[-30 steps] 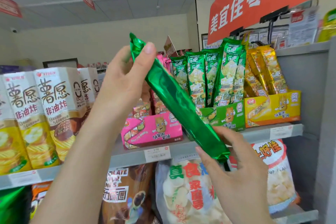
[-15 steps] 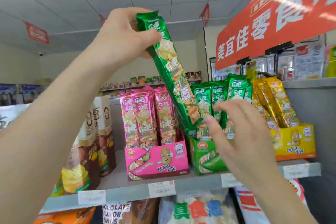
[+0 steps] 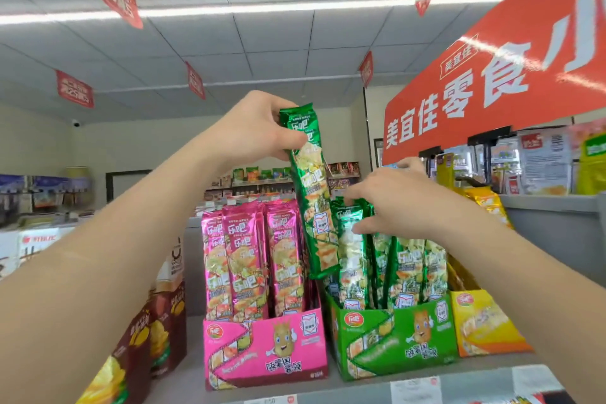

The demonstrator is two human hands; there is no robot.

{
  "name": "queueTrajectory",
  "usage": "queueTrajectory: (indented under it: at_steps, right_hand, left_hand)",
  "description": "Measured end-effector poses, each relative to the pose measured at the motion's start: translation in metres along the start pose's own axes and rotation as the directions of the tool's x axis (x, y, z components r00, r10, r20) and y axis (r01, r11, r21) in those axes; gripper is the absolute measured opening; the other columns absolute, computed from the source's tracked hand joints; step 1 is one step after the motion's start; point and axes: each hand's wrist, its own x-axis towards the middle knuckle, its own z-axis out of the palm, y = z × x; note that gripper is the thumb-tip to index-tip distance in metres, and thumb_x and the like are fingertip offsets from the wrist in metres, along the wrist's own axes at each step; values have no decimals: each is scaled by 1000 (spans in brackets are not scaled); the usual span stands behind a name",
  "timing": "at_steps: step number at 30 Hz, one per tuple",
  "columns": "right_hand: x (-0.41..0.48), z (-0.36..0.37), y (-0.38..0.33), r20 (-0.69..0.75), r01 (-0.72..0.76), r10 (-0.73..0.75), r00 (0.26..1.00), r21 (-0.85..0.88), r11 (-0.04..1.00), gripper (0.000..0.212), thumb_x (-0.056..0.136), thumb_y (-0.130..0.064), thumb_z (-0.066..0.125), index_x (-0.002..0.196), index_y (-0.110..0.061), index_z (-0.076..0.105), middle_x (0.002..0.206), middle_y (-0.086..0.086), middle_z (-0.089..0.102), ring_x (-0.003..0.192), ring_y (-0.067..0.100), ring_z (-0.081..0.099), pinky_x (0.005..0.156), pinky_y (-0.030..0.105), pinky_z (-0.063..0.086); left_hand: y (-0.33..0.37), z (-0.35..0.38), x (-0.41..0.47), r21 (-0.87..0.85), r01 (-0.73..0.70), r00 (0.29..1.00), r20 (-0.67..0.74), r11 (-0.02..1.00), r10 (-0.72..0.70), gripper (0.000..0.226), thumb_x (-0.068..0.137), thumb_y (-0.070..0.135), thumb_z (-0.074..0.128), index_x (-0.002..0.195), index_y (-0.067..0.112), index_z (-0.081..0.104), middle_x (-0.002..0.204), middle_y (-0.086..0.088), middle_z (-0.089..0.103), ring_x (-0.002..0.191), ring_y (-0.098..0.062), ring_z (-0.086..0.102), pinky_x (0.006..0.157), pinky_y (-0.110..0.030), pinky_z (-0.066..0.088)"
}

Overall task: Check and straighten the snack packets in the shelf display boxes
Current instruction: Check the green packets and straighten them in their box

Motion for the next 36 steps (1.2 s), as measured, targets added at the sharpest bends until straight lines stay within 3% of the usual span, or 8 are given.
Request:
queueTrajectory:
  at_steps: [3, 6, 11, 14, 20, 26, 31, 36]
  right_hand:
    - [1, -6, 8, -64, 35, -34, 997, 17, 999, 22, 83, -49, 68, 95, -33, 59, 85, -15, 61, 80, 7, 50, 87, 40, 22]
    - [1, -11, 15, -30, 28, -25, 999, 102, 994, 23, 82, -31, 75, 87, -30, 52, 89, -15, 58, 87, 13, 51, 86, 39, 26]
    - [-5, -8, 18, 11, 43, -47, 999, 243, 969, 46, 86, -20, 72, 124, -39, 53, 117, -10, 62, 108, 15, 55, 88, 29, 37]
    - [-7, -9, 18, 23, 76, -84, 996, 259, 963, 50, 89, -20, 67, 132, -39, 52, 121, -7, 61, 112, 15, 56, 92, 29, 44]
    - [-11, -7, 15, -54, 140, -130, 990, 276, 951, 42, 81, -52, 69, 115, -32, 54, 106, -12, 58, 97, 13, 56, 85, 32, 46]
    - [-12, -6, 20, -16, 127, -129, 991, 344, 931, 38, 80, -40, 75, 111, -29, 56, 111, -8, 57, 106, 14, 53, 85, 30, 41]
    - [-9, -9, 18, -3, 147, -157, 988, 375, 915, 28, 81, -35, 76, 104, -32, 60, 121, -5, 61, 115, 18, 53, 95, 37, 43]
    - [-10, -8, 14, -24, 174, -176, 984, 318, 932, 20, 82, -41, 72, 96, -33, 60, 93, -10, 63, 72, -4, 54, 73, 28, 45]
  left_hand:
    - [-9, -10, 2, -46, 2, 999, -54, 999, -5, 13, 84, 0, 67, 96, 3, 72, 86, -6, 77, 82, -19, 74, 71, -25, 59]
    - [-15, -11, 5, -54, 1, 994, -110, 999, -7, 12, 82, -1, 67, 93, 0, 72, 86, -10, 76, 83, -22, 74, 69, -25, 59]
    - [-14, 23, 10, 156, -12, 999, -50, 988, 21, 28, 76, 4, 70, 103, 12, 73, 73, 2, 72, 58, -5, 64, 62, -20, 52]
    - [-12, 47, 10, 383, -59, 998, 35, 922, 49, 44, 78, 14, 71, 120, 18, 64, 87, 7, 67, 59, -3, 59, 60, -25, 46]
    - [-2, 54, 17, 451, -142, 976, 210, 881, 50, 37, 89, 19, 65, 124, 18, 54, 108, 0, 63, 90, -16, 59, 74, -26, 43]
    - [-12, 56, 12, 158, 66, 978, 186, 985, -95, 32, 91, 7, 62, 119, 15, 50, 106, -21, 64, 81, -29, 69, 77, -49, 59]
    - [-19, 53, 20, 29, 208, 957, 198, 978, -209, 37, 92, 7, 63, 123, 16, 47, 110, -25, 63, 89, -29, 71, 78, -40, 60]
    - [-23, 54, 21, -72, 279, 940, 222, 957, -258, 34, 93, 11, 63, 121, 17, 45, 106, -16, 69, 91, -29, 72, 76, -39, 61]
